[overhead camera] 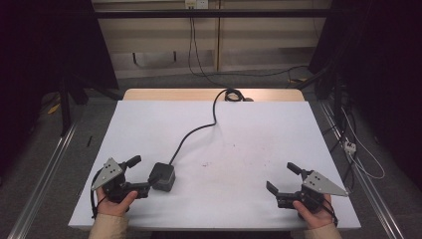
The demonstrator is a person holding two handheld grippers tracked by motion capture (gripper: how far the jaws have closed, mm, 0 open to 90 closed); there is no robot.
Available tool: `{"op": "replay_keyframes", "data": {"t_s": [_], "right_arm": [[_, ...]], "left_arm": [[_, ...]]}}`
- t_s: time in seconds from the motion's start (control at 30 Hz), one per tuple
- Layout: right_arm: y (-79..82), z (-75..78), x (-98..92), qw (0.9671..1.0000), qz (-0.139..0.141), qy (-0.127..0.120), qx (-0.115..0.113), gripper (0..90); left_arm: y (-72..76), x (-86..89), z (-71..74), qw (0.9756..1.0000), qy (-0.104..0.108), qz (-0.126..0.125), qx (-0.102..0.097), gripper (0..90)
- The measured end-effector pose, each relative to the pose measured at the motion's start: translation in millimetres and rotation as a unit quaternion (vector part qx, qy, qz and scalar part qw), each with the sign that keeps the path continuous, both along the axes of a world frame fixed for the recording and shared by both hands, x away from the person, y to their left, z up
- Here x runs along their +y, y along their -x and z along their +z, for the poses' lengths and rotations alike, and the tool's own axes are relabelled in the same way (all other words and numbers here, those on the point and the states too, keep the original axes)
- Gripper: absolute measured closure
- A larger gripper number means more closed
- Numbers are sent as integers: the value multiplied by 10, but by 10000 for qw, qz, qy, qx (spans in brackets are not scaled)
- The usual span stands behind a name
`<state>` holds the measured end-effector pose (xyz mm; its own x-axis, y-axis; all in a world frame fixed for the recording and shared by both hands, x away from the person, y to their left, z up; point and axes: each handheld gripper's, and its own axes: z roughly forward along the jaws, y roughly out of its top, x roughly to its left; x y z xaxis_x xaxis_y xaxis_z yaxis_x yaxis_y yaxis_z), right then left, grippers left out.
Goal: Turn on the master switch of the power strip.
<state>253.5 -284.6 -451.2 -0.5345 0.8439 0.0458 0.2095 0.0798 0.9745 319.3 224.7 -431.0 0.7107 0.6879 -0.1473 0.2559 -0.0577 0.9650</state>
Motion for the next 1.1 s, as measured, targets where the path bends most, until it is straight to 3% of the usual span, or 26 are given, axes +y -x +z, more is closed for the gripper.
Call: {"op": "replay_keyframes", "data": {"t_s": [1.1], "right_arm": [[-10, 0, 13, 10000, 46, 0, -20, 24]], "left_arm": [[-75, -62, 104, 9995, 56, -272, 150, 345]]}}
